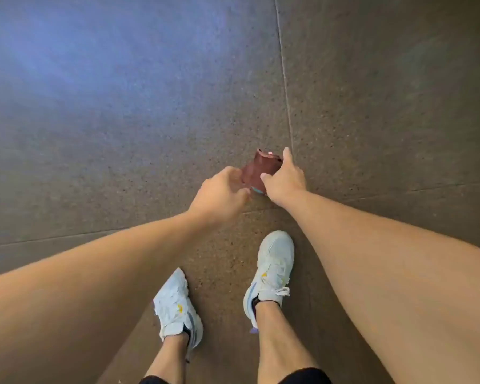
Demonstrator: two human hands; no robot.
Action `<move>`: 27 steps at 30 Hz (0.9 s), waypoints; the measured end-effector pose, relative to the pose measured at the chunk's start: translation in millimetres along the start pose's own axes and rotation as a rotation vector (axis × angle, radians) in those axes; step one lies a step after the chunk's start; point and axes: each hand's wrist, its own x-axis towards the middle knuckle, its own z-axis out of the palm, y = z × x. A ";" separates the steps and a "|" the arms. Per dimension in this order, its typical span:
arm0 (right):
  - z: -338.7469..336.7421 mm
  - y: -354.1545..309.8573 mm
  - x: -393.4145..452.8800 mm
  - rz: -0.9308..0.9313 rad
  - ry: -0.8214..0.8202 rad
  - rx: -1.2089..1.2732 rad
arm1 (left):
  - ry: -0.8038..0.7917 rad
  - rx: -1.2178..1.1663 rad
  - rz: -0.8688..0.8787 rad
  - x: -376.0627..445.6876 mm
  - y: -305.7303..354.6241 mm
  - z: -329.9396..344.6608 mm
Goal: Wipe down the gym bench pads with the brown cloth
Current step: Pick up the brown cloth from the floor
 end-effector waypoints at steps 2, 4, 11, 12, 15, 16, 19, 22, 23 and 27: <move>8.8 -1.8 10.2 0.015 0.075 -0.037 | 0.014 -0.006 -0.006 1.0 -9.5 0.4; 12.9 -1.4 12.0 0.059 0.149 -0.057 | -0.003 -0.001 -0.032 -6.6 -16.5 -1.2; -11.5 3.5 -68.5 -0.018 0.207 -0.294 | -0.042 -0.122 -0.201 -61.5 -20.8 -8.3; -17.6 5.1 -94.2 -0.043 0.216 -0.306 | -0.051 -0.186 -0.257 -76.1 -19.1 -8.7; -39.4 2.1 -186.5 -0.104 0.187 -0.191 | -0.093 -0.527 -0.479 -132.1 -4.2 -22.0; -47.7 -1.7 -220.7 -0.120 0.155 -0.108 | -0.116 -0.650 -0.543 -154.9 5.6 -32.1; -74.2 -17.9 -327.1 -0.176 0.045 0.131 | -0.177 -0.983 -0.598 -226.3 34.1 -74.8; -96.8 -35.2 -410.1 -0.224 -0.113 0.164 | -0.018 -1.203 -0.562 -293.4 48.6 -125.5; -102.9 -42.8 -431.2 -0.222 -0.175 0.128 | 0.076 -1.218 -0.520 -312.4 49.2 -142.3; -110.8 -77.1 -483.3 -0.275 -0.312 0.013 | 0.244 -1.150 -0.288 -385.4 48.3 -201.0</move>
